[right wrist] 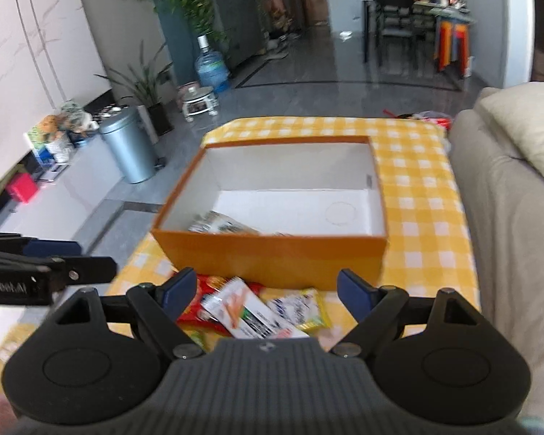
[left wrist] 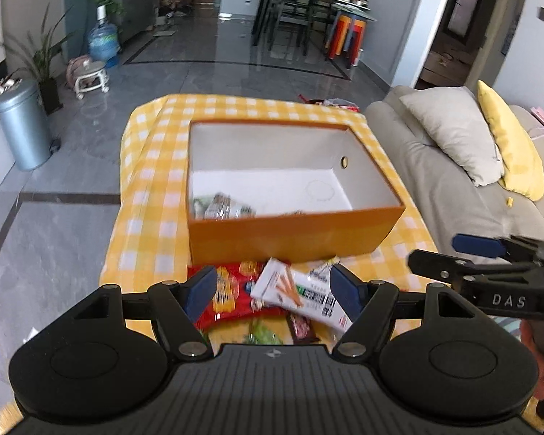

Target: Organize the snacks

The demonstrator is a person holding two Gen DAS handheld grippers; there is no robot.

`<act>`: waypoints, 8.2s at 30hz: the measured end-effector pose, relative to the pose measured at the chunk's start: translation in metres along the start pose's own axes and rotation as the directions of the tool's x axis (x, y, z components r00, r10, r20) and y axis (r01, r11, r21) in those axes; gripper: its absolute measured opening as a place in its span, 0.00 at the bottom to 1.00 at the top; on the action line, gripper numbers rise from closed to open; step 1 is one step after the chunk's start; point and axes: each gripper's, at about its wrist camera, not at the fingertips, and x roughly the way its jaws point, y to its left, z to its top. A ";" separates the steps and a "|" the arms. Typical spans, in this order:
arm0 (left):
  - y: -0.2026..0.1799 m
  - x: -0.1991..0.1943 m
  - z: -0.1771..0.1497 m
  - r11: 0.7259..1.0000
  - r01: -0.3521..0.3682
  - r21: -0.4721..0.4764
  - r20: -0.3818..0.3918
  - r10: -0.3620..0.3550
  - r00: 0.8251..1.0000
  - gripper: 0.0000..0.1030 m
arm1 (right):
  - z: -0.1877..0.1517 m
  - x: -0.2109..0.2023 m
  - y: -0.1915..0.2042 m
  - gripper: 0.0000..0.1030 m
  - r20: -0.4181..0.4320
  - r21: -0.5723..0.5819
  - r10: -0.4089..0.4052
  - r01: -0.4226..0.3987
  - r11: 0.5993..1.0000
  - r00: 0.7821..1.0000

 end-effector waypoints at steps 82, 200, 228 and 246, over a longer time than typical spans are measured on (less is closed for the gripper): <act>0.019 0.043 -0.041 0.962 0.036 -0.272 -0.036 -0.048 0.998 0.34 | -0.067 0.036 -0.031 0.24 -0.087 0.075 -0.112 0.119 0.990 0.990; -0.005 0.021 0.011 0.997 -0.049 0.053 0.042 0.047 0.998 0.69 | 0.009 0.045 0.018 0.78 -0.103 0.032 0.016 -0.012 0.999 0.995; 0.031 0.130 -0.036 0.978 -0.103 0.179 -0.230 0.144 0.962 0.69 | -0.059 0.137 0.029 0.78 -0.183 -0.317 -0.078 0.016 0.948 0.980; 0.008 0.138 -0.054 0.980 0.066 0.189 -0.343 0.003 0.939 0.28 | -0.066 0.141 0.028 0.64 -0.289 -0.241 -0.031 -0.041 0.970 0.957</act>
